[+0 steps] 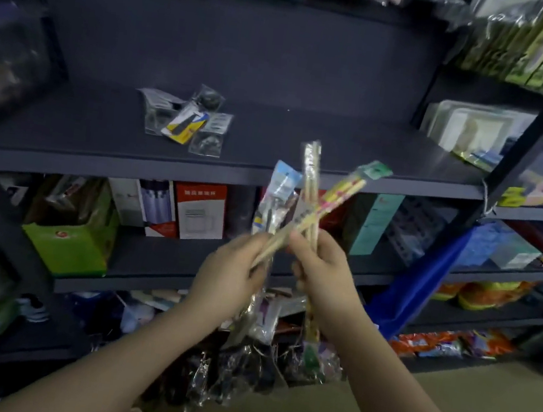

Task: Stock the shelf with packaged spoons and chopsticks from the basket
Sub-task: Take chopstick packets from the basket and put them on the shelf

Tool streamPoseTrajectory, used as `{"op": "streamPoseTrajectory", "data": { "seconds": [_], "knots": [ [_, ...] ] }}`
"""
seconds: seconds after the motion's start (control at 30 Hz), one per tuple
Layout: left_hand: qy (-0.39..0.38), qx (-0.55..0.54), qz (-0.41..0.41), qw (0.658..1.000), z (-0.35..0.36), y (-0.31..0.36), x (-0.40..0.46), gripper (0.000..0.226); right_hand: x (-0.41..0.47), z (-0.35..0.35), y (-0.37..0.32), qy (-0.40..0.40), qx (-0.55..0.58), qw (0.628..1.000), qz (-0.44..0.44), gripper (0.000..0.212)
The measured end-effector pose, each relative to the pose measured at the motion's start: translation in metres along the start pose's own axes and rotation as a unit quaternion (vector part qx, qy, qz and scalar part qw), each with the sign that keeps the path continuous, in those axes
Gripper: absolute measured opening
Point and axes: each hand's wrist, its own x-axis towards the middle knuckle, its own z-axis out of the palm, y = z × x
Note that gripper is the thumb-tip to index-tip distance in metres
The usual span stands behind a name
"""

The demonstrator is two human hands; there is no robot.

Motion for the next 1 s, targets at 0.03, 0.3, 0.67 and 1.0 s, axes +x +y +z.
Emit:
{"op": "streamPoseTrajectory", "data": {
  "seconds": [0.03, 0.3, 0.67, 1.0],
  "knots": [
    [-0.003, 0.012, 0.011, 1.0, -0.004, 0.002, 0.01, 0.038, 0.006, 0.007, -0.005, -0.024, 0.019, 1.0, -0.005, 0.015],
    [0.002, -0.015, 0.034, 0.999, -0.032, -0.004, 0.11, 0.028, 0.092, 0.029, -0.061, 0.009, 0.162, 0.986, -0.035, 0.016],
    [0.073, -0.175, -0.058, 0.98, -0.063, -0.045, 0.22, 0.005, 0.212, -0.062, -0.087, 0.162, 0.046, 0.984, 0.052, 0.028],
    [-0.036, -0.194, -0.129, 0.972, -0.005, -0.023, 0.296, 0.05, 0.31, -0.184, -0.077, 0.197, -0.418, 0.885, 0.057, 0.047]
  ]
}}
